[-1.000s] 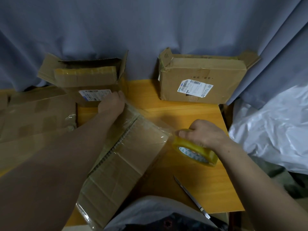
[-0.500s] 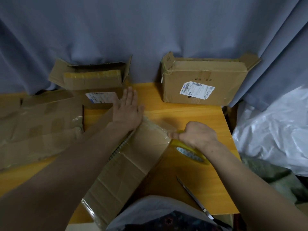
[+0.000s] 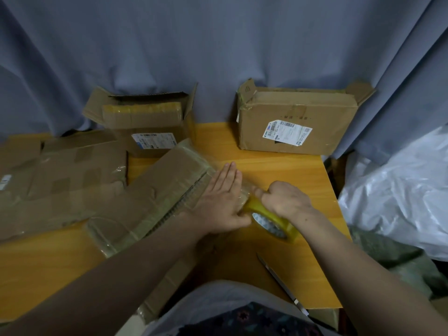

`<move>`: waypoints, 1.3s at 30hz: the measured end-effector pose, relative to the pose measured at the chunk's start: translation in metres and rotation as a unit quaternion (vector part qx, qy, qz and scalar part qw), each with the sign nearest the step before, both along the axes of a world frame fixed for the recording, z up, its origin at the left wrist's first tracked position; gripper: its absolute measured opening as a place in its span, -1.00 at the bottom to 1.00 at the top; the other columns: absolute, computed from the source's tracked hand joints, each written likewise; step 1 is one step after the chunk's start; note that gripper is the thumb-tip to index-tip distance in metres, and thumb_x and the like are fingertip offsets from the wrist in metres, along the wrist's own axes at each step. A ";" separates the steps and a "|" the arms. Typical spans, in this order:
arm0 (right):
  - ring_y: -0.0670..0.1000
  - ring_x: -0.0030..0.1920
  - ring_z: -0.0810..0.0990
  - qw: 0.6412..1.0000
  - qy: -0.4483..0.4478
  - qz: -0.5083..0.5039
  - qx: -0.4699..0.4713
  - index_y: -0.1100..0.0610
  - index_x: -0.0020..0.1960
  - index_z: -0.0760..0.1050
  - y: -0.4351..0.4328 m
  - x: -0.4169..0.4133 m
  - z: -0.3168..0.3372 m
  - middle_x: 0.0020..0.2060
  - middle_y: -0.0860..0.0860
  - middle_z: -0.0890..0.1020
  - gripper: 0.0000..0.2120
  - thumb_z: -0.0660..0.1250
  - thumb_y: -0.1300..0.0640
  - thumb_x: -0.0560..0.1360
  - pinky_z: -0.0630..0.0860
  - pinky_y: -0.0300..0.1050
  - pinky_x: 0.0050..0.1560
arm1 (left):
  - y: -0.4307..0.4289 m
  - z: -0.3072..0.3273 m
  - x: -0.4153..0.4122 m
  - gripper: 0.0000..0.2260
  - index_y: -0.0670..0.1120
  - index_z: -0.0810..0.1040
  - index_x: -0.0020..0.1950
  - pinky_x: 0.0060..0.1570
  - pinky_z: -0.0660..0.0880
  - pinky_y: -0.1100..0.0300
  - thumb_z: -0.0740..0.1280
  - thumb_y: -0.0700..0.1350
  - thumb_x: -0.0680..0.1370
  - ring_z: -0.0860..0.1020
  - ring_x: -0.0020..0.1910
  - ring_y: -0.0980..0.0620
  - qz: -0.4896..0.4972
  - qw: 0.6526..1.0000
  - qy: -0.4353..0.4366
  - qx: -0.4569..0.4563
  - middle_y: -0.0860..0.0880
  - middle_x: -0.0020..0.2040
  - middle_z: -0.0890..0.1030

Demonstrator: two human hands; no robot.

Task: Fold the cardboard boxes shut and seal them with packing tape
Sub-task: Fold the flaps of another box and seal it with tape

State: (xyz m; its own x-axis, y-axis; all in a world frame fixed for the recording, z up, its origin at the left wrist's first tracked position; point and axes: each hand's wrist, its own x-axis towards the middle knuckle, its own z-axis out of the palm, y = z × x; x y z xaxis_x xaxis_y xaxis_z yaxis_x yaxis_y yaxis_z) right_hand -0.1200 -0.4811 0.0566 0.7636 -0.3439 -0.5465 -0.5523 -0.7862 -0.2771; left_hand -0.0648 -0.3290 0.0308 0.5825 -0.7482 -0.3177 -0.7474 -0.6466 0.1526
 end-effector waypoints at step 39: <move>0.12 0.15 0.51 0.993 0.065 -0.019 0.097 0.02 0.33 0.27 0.003 -0.124 -0.139 0.12 0.04 0.49 -0.44 0.43 -0.07 0.43 0.42 -0.09 -0.09 | 0.002 -0.016 -0.037 -0.22 -0.30 -0.27 0.50 0.47 -0.22 0.03 0.03 0.22 0.60 -0.18 0.53 -0.19 0.202 0.973 -0.113 0.020 -0.29 0.54 -0.17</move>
